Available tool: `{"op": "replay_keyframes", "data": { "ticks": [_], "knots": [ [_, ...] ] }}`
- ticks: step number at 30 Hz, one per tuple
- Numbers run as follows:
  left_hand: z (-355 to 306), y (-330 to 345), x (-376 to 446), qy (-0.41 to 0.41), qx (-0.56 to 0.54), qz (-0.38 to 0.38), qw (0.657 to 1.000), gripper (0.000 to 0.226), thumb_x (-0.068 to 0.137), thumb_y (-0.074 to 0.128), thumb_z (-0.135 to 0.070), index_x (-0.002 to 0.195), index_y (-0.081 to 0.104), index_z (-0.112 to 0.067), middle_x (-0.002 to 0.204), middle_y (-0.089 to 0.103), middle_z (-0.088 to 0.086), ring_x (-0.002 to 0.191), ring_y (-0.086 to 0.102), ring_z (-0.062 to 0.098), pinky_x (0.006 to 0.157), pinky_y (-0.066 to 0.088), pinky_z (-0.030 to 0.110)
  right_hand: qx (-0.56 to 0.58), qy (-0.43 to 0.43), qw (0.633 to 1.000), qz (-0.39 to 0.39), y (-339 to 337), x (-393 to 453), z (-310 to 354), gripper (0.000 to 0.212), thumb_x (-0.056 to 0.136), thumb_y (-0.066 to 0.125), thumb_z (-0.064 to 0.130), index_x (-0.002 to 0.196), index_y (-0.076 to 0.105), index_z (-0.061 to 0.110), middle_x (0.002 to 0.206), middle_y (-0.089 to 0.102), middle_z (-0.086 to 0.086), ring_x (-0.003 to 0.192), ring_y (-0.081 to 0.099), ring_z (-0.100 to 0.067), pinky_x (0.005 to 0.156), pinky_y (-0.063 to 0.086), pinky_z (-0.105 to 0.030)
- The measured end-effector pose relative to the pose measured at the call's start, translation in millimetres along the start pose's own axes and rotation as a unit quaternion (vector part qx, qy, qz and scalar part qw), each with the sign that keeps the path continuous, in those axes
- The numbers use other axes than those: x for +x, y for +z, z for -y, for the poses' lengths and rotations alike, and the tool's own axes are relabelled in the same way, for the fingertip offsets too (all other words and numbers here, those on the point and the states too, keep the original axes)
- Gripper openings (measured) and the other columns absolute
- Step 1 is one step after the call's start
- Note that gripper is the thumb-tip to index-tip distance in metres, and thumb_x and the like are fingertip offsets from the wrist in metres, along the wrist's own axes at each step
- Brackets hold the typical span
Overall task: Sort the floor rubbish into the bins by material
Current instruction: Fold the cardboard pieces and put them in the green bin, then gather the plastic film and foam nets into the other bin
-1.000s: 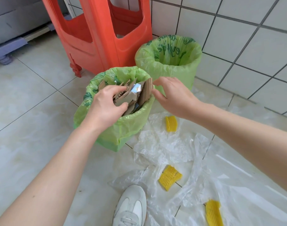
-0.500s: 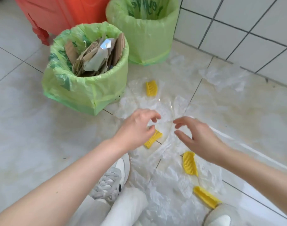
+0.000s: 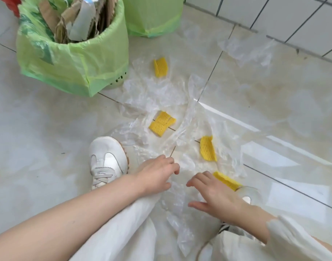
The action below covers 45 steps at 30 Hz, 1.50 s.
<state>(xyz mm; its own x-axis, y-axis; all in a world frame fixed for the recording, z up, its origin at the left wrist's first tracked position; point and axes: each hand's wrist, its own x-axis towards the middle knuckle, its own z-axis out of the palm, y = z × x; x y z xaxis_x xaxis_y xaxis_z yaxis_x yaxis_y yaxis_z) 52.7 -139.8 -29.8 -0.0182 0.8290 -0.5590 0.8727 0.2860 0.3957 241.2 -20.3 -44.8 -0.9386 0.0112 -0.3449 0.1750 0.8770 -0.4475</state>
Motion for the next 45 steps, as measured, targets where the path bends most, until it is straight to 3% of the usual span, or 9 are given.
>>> {"op": "replay_keyframes", "data": {
  "ticks": [5, 11, 16, 22, 27, 32, 36, 40, 45],
  "knots": [
    [-13, 32, -6, 0.06, 0.086, -0.024, 0.994, 0.062, 0.078, 0.063, -0.017, 0.132, 0.035, -0.025, 0.14, 0.027, 0.0, 0.118, 0.036, 0.025, 0.087, 0.039, 0.034, -0.112, -0.006, 0.991, 0.077, 26, -18, 3, 0.076, 0.044, 0.069, 0.072, 0.099, 0.05, 0.023, 0.096, 0.053, 0.002, 0.08, 0.052, -0.019, 0.063, 0.05, -0.028],
    [-4, 43, 6, 0.0, 0.14, -0.052, 0.989, 0.081, 0.076, 0.071, -0.031, 0.142, 0.023, -0.031, 0.149, 0.017, 0.003, 0.131, 0.025, 0.031, 0.109, 0.023, 0.044, -0.16, 0.062, 0.984, 0.049, 31, -5, -5, 0.08, 0.024, 0.088, 0.048, 0.091, 0.057, 0.019, 0.088, 0.056, -0.005, 0.074, 0.056, -0.025, 0.056, 0.05, -0.034],
    [8, 40, 8, -0.091, 0.089, -0.092, 0.987, 0.089, 0.076, 0.071, -0.037, 0.145, 0.016, -0.03, 0.145, 0.019, 0.004, 0.126, 0.028, 0.03, 0.108, 0.026, 0.043, -0.192, 0.053, 0.98, 0.013, 36, 1, -14, 0.047, 0.048, 0.086, 0.044, 0.075, 0.058, 0.018, 0.078, 0.055, -0.002, 0.071, 0.054, -0.025, 0.056, 0.045, -0.034],
    [12, 37, 8, -0.076, 0.092, -0.1, 0.988, 0.076, 0.081, 0.064, -0.033, 0.144, 0.023, -0.024, 0.131, 0.037, 0.0, 0.115, 0.036, 0.026, 0.098, 0.036, 0.036, -0.157, 0.07, 0.984, -0.037, 37, 0, -14, 0.024, 0.065, 0.075, 0.024, 0.074, 0.054, 0.018, 0.077, 0.055, 0.0, 0.065, 0.053, -0.024, 0.047, 0.038, -0.033],
    [9, 39, 7, -0.04, 0.126, -0.089, 0.987, 0.059, 0.079, 0.055, -0.004, 0.133, 0.037, -0.019, 0.12, 0.045, 0.002, 0.108, 0.042, 0.026, 0.092, 0.035, 0.035, -0.021, 0.068, 0.996, -0.053, 25, 1, -7, 0.008, 0.072, 0.048, 0.021, 0.077, 0.041, 0.02, 0.084, 0.052, -0.001, 0.065, 0.05, -0.025, 0.047, 0.042, -0.035],
    [12, 32, 4, -0.001, 0.142, -0.072, 0.987, 0.049, 0.075, 0.045, 0.012, 0.116, 0.046, -0.014, 0.11, 0.048, 0.004, 0.102, 0.046, 0.026, 0.077, 0.036, 0.033, 0.044, 0.047, 0.991, -0.12, -4, 1, 8, 0.023, 0.072, 0.046, 0.015, 0.072, 0.025, 0.025, 0.074, 0.042, 0.005, 0.054, 0.036, -0.02, 0.044, 0.029, -0.03],
    [13, 16, -2, 0.019, 0.052, -0.147, 0.988, 0.033, 0.072, 0.046, 0.012, 0.099, 0.053, -0.007, 0.098, 0.049, 0.009, 0.087, 0.049, 0.029, 0.055, 0.03, 0.033, 0.046, 0.069, 0.98, -0.179, -25, 4, 10, 0.034, 0.076, 0.045, 0.006, 0.076, 0.019, 0.029, 0.065, 0.032, 0.009, 0.049, 0.034, -0.026, 0.041, 0.03, -0.035],
    [11, -10, -12, 0.003, -0.075, -0.234, 0.969, 0.025, 0.081, 0.044, 0.008, 0.098, 0.046, -0.009, 0.087, 0.038, -0.002, 0.066, 0.041, 0.028, 0.054, 0.032, 0.036, 0.072, 0.116, 0.977, -0.163, -34, 9, 3, 0.023, 0.078, 0.048, -0.003, 0.089, 0.039, 0.015, 0.079, 0.048, 0.002, 0.06, 0.043, -0.028, 0.048, 0.038, -0.041],
    [25, -28, -4, -0.071, -0.191, -0.38, 0.902, 0.014, 0.087, 0.047, -0.002, 0.099, 0.047, -0.01, 0.088, 0.05, 0.001, 0.079, 0.048, 0.027, 0.067, 0.034, 0.031, -0.007, 0.116, 0.989, -0.094, -17, 22, -9, 0.053, 0.075, 0.055, 0.009, 0.122, 0.033, 0.019, 0.106, 0.049, -0.005, 0.087, 0.05, -0.028, 0.071, 0.047, -0.038]
  ]
}}
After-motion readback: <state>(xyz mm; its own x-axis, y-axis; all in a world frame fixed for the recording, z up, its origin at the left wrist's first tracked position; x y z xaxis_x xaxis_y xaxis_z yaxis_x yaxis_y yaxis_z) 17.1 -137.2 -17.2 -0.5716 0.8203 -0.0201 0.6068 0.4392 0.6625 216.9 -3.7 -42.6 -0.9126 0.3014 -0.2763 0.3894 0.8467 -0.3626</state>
